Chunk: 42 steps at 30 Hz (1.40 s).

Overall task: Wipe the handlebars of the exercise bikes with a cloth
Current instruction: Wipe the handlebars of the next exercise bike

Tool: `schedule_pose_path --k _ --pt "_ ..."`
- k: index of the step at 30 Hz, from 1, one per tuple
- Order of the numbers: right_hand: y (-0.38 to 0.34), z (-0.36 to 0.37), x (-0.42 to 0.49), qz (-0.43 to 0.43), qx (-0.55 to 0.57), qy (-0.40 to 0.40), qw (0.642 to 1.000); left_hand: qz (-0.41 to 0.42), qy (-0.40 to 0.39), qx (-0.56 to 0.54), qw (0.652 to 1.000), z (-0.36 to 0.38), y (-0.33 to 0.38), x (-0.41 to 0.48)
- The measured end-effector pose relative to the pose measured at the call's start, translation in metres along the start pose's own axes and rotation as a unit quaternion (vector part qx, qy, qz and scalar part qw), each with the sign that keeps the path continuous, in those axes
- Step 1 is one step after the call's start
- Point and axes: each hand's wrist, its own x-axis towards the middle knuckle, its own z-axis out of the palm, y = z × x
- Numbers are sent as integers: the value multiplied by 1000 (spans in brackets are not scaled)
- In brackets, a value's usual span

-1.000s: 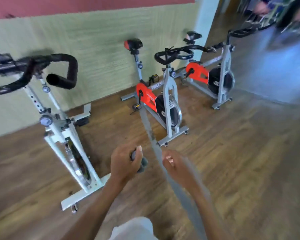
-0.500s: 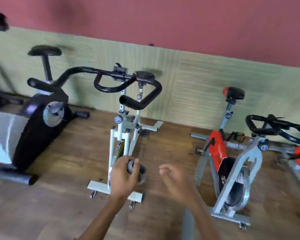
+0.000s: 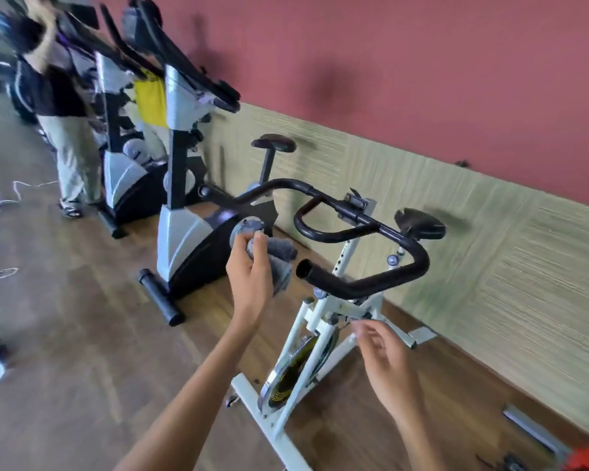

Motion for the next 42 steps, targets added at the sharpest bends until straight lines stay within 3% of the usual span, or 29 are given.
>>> schedule_pose_path --k 6,11,17,21,24,27,29,30,35,39,42 --pt "19 -40 51 -96 63 -35 993 11 8 7 1000 29 6 -17" --pt "33 -65 88 -203 82 -51 975 67 -27 39 997 30 9 -44" --pt "48 -56 134 -341 -81 -1 937 54 -19 92 994 37 7 -61" --pt "62 -38 158 -369 -204 23 906 82 32 139 986 61 7 -52" --pt "65 -30 158 -372 -214 43 902 112 104 201 968 81 8 -40" --pt "66 -36 163 -382 -218 37 897 211 149 299 919 85 -4 -53" --pt "65 -42 170 -378 -227 15 897 295 142 357 875 82 -15 -62" --pt "65 -43 173 -376 -232 11 897 309 128 363 870 80 -15 -60" --pt "65 -36 168 -383 -251 43 888 214 120 288 926 77 5 -36" --pt "65 -35 164 -375 -268 59 886 324 196 344 859 92 -17 -57" --pt "66 -34 163 -378 -270 59 884 297 122 353 879 77 -3 -44"
